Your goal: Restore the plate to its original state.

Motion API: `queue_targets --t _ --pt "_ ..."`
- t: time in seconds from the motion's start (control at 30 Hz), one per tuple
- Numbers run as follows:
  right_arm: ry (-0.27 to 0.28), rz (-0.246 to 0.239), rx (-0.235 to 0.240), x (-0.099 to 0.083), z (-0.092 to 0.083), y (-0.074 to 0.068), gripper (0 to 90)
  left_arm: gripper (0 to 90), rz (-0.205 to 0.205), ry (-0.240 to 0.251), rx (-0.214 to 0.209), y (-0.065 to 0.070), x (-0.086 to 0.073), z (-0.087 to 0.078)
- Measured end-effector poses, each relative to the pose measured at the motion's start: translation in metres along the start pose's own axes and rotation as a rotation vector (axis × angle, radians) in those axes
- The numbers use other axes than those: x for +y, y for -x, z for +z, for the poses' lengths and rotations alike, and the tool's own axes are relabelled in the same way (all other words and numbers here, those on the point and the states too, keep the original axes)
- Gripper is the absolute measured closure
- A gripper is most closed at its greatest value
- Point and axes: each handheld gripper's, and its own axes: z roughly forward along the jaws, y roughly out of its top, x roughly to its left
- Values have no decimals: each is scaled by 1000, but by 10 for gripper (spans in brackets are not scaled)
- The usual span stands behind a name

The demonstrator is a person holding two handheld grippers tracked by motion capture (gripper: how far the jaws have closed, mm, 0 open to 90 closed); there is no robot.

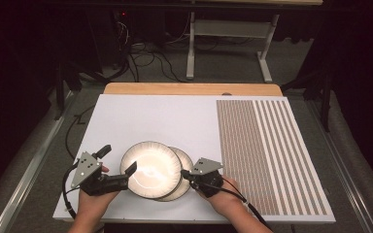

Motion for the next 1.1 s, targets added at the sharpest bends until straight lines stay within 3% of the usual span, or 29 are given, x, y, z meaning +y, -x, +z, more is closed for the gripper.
queue_targets --t 1.1 --pt "0 0 -6 1 -3 1 900 1 -10 -2 3 -5 0 -2"
